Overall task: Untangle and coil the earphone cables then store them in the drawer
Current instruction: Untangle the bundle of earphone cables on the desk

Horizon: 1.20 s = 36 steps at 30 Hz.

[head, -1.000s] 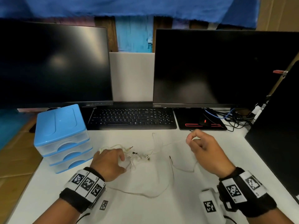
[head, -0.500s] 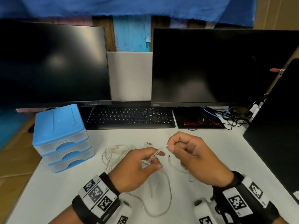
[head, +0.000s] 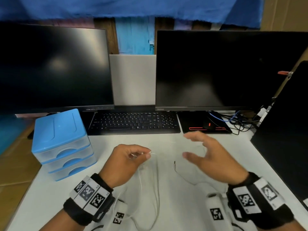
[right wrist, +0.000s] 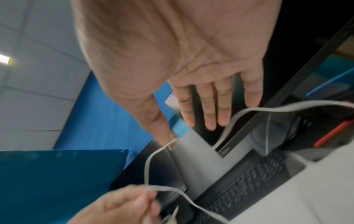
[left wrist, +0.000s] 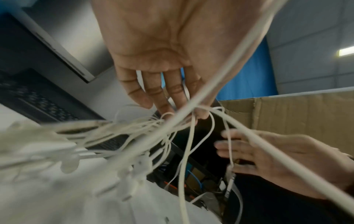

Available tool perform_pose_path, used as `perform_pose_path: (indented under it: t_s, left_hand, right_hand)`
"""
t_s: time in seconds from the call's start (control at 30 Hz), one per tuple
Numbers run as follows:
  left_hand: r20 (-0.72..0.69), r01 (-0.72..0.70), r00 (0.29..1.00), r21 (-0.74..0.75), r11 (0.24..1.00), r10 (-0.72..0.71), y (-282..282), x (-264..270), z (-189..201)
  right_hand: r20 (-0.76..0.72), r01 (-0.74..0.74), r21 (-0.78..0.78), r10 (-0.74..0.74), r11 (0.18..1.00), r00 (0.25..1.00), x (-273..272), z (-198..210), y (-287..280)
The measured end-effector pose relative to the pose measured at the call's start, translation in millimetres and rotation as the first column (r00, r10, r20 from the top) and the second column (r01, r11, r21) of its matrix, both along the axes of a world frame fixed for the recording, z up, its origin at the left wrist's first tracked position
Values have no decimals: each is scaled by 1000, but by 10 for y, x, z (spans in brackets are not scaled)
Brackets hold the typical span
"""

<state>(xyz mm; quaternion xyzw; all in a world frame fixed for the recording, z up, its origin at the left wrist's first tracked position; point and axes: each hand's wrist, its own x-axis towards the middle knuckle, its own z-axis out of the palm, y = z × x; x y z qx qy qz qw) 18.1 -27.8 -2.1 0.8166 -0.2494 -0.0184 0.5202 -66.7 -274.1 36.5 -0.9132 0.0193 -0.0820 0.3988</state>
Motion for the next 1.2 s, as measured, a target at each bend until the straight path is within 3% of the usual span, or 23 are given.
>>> perform_pose_path:
  t_s: [0.13,0.2,0.37,0.53,0.67,0.8,1.07,1.13,1.2]
  left_hand:
    - [23,133,991,42,990,-134,-123,-222,76]
    - [3,130,992,31,991,-130,-141,-262,84]
    - [-167,94,980,-78,993,-106,-86,-209,98]
    - [-244,-109,966,-86,990,85,53,-7,110]
    - [-279,-221,938,-26,975,206,176,144,96]
    - [-365,-366,876,-74,928,317,293,276,76]
    - [-454,-586,746,-99,804,488,633,547,-111]
    - [-433,-597,743,-86,797,510,629,546,-135]
    - [-366,-553,783,-39,832,503,567,524,-159]
  right_hand:
    - [3,-161,-60,161,985,987,-44,-160,368]
    - [-62,-181,32,182,983,981,-49,-209,439]
    - [24,-140,286,139,948,990,-9,-197,380]
    - [159,-106,406,45,908,986,5,-37,248]
    - [268,47,573,-242,818,932,32,45,107]
    - [267,172,657,-440,734,857,61,69,28]
    - [242,186,789,-574,586,782,28,189,-84]
    - [244,160,793,-547,587,801,30,205,-101]
    - [243,115,752,-435,649,867,18,215,-84]
